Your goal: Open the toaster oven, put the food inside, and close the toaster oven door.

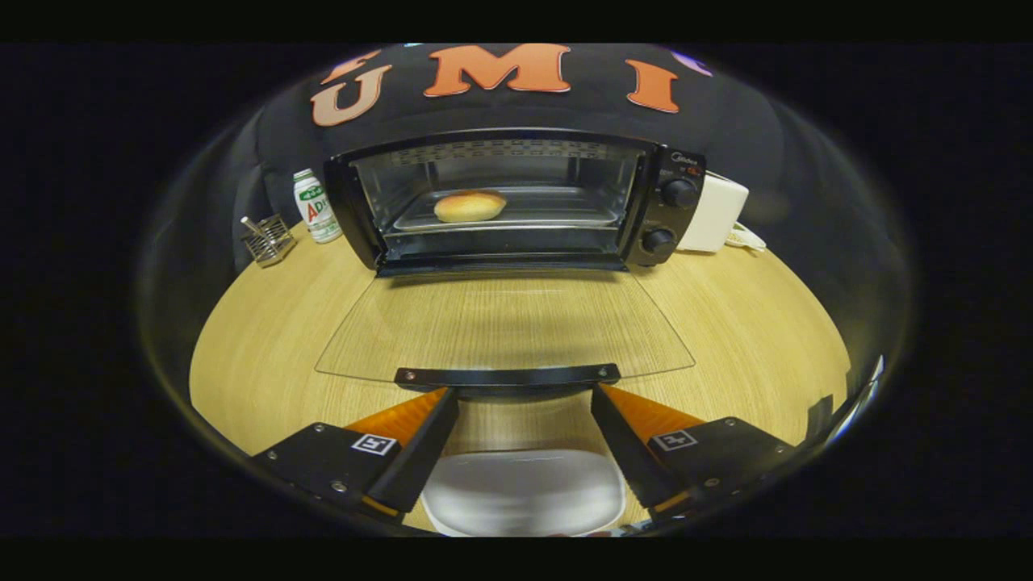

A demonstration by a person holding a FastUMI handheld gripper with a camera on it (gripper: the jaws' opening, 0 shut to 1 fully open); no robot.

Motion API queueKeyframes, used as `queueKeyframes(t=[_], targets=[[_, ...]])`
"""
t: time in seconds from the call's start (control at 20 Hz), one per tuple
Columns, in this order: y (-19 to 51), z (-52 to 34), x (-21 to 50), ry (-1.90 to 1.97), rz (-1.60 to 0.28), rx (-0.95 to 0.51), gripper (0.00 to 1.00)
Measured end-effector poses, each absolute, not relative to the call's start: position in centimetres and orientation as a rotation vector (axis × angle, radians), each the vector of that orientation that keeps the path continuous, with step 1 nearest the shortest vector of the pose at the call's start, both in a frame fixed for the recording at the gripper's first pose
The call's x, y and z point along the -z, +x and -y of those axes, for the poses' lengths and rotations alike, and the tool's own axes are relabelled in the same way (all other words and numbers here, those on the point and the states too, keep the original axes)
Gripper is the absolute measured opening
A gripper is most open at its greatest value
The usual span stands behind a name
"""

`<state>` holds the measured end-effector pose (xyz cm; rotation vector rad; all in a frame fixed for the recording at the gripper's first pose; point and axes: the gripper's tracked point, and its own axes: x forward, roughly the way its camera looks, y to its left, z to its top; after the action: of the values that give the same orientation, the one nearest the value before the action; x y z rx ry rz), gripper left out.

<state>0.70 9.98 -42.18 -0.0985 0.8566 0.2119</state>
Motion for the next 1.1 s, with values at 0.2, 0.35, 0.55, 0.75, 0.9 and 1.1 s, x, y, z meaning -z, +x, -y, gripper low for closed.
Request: queueKeyframes(t=[0.2, 0.35, 0.55, 0.75, 0.9, 1.1], targets=[[1.2, -10.0, 40.5, -0.064, -0.814, -0.235, 0.99], [1.8, -10.1, 39.3, -0.081, -0.779, -0.256, 0.99], [2.3, -10.2, 38.1, -0.072, -0.75, -0.258, 0.99], [3.0, -10.5, 36.5, -0.067, -0.727, -0.258, 0.99], [4.0, -10.8, 34.8, -0.059, -0.688, -0.258, 0.99], [5.7, -11.2, 32.6, -0.049, -0.649, -0.272, 0.99]])
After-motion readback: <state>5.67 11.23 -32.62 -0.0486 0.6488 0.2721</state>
